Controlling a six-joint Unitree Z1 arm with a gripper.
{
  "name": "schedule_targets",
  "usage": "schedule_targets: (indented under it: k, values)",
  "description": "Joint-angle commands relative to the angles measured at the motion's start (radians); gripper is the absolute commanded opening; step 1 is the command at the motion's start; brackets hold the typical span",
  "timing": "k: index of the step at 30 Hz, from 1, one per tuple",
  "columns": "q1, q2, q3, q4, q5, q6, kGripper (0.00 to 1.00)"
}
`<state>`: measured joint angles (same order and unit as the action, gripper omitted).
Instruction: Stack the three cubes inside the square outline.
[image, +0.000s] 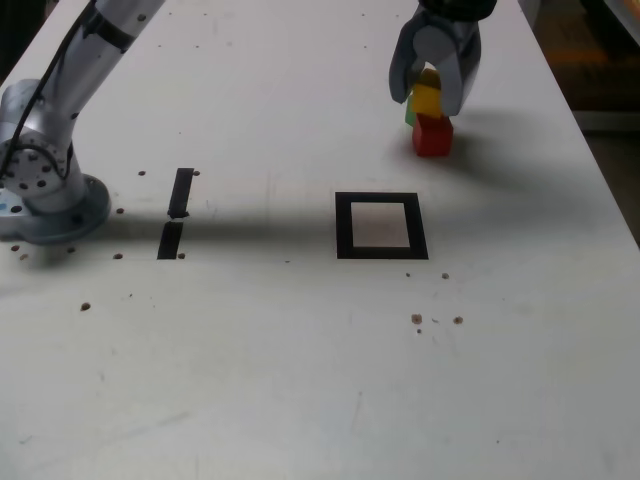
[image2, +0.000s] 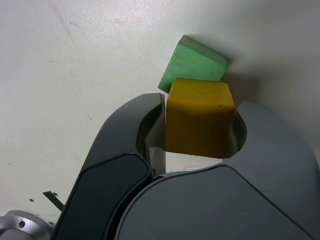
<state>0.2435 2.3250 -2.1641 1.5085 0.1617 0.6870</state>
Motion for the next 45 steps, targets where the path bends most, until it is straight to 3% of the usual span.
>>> schedule_targets:
  k: [1,6,12,19,31,35,40,45]
  values:
    - [-0.001,-0.048,0.021,0.011,0.008,-0.02,0.26]
    - [0.004,-0.203,0.187,-0.006,0.027,-0.127,0.26]
    - [0.034,-0.363,0.506,-0.156,0.013,-0.284,0.27]
    - [0.063,-0.394,0.735,-0.335,-0.024,-0.371,0.26]
    - [0.078,-0.381,0.833,-0.349,0.001,-0.397,0.28]
    - [0.084,-0.382,0.837,-0.348,-0.003,-0.397,0.42]
    - [0.093,-0.376,0.854,-0.355,-0.01,-0.397,0.78]
    - [0.094,-0.408,0.872,-0.369,-0.013,-0.397,0.88]
